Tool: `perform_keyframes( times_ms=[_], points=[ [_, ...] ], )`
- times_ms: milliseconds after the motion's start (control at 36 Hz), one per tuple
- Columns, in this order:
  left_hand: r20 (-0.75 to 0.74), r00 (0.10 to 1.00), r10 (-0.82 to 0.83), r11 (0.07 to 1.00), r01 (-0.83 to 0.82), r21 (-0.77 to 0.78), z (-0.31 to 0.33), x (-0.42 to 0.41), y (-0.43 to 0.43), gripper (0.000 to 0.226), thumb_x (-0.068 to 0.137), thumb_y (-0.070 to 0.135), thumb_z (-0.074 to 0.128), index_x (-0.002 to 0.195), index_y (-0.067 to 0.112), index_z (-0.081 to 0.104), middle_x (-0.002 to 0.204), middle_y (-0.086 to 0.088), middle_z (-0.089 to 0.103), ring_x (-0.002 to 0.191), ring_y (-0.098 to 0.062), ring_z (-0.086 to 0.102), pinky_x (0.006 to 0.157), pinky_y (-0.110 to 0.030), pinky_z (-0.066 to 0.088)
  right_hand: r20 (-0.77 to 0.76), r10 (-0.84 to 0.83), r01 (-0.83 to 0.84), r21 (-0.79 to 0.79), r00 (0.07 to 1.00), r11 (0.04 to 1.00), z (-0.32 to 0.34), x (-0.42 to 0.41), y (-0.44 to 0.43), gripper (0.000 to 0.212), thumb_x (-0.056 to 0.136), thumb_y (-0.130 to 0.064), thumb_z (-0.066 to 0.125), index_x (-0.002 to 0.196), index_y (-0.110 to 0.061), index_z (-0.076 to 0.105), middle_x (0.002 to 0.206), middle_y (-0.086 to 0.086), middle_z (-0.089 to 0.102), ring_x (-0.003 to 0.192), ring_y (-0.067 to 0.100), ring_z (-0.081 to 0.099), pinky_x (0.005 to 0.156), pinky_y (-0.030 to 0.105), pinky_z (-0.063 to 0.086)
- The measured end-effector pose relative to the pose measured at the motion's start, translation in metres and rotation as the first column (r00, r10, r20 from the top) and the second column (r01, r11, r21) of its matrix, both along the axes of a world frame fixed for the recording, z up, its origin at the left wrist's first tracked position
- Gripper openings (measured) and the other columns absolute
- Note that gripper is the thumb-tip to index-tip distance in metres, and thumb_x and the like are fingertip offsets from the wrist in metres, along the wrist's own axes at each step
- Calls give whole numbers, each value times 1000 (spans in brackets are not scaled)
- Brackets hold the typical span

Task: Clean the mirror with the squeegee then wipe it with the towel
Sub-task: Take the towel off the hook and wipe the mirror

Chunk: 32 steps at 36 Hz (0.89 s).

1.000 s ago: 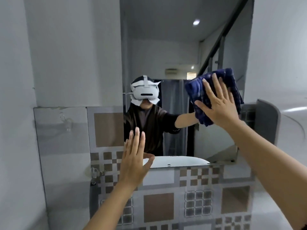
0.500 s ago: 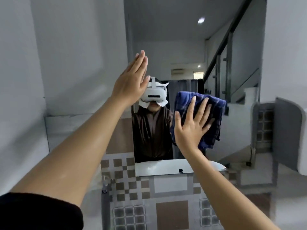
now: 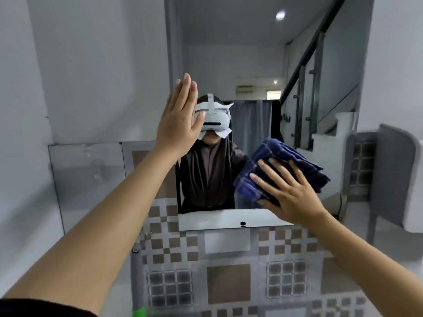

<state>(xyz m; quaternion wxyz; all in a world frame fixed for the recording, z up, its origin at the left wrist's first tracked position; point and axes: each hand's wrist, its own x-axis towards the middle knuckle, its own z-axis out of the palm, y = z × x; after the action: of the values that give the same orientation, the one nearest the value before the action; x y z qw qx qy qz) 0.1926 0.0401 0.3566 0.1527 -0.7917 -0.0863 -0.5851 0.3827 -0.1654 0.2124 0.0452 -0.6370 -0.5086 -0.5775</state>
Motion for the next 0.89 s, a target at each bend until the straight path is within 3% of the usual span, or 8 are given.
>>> perform_keyframes(
  times_ms=[83, 167, 250, 306, 417, 500, 611, 889],
  points=[
    [-13, 1000, 5, 1000, -5, 0, -10, -1, 0, 62, 98, 28, 41, 147, 6, 9, 157, -12, 6, 144, -24, 2, 112, -17, -9, -358, -31, 117, 219, 933, 969, -19, 20, -24, 67, 88, -53, 36, 146, -29, 13, 155, 6, 16, 143, 26, 11, 116, 45, 1],
    [-32, 999, 6, 1000, -6, -3, -16, -3, 1, 64, 96, 27, 43, 146, 5, 10, 156, -14, 6, 144, -26, 2, 112, -15, -10, -711, 209, 251, 484, 672, 838, -42, 8, -13, 68, 87, -56, 24, 147, -30, 2, 158, 5, -2, 144, 22, -5, 115, 42, -10],
    [-55, 998, 0, 1000, 0, 0, -23, -7, 0, 65, 95, 27, 46, 146, 4, 12, 156, -14, 7, 144, -26, 3, 111, -12, -9, -738, 466, 434, 669, 488, 604, -52, -23, 23, 68, 89, -55, 24, 147, -23, 9, 157, 11, 6, 144, 30, 3, 114, 56, 1],
    [-78, 997, -14, 1000, 14, -1, -31, -10, -2, 65, 95, 26, 47, 146, 4, 13, 156, -13, 8, 144, -25, 4, 111, -12, -6, -709, 555, 469, 705, 435, 532, -56, -51, 50, 69, 90, -56, 24, 147, -19, 13, 156, 15, 10, 143, 34, 7, 111, 61, 5],
    [-133, 989, -67, 998, 65, -22, -51, -22, -4, 64, 95, 23, 50, 146, 5, 16, 157, -10, 9, 144, -22, 7, 111, -14, 4, -693, 583, 388, 721, 424, 574, -71, -106, 102, 67, 90, -51, 31, 146, -16, 17, 155, 19, 11, 142, 33, 6, 109, 61, 3],
    [-114, 981, -156, 986, 149, -72, -73, -37, -6, 51, 95, 21, 51, 140, 5, 35, 151, -9, 29, 139, -20, 27, 110, -10, 17, -690, 563, 298, 714, 455, 634, -76, -143, 136, 67, 89, -49, 34, 145, -17, 17, 154, 18, 13, 142, 30, 4, 111, 55, -1],
    [6, 946, -325, 924, 319, -210, -110, -64, -3, 23, 95, 17, 51, 112, 5, 60, 115, -5, 62, 106, -15, 58, 91, -29, 49, -675, 531, 191, 692, 513, 696, -76, -175, 166, 68, 88, -49, 39, 146, -21, 15, 153, 12, 8, 144, 22, -7, 113, 47, -11],
    [13, 905, -426, 707, 342, -619, -137, -86, 8, 24, 94, 26, 51, 101, 9, 66, 92, -3, 69, 85, -8, 63, 75, -15, 49, -675, 419, 80, 576, 607, 814, -79, -188, 177, 68, 89, -48, 42, 146, -24, 15, 154, 7, 5, 143, 16, -15, 114, 48, -8]
  ],
)
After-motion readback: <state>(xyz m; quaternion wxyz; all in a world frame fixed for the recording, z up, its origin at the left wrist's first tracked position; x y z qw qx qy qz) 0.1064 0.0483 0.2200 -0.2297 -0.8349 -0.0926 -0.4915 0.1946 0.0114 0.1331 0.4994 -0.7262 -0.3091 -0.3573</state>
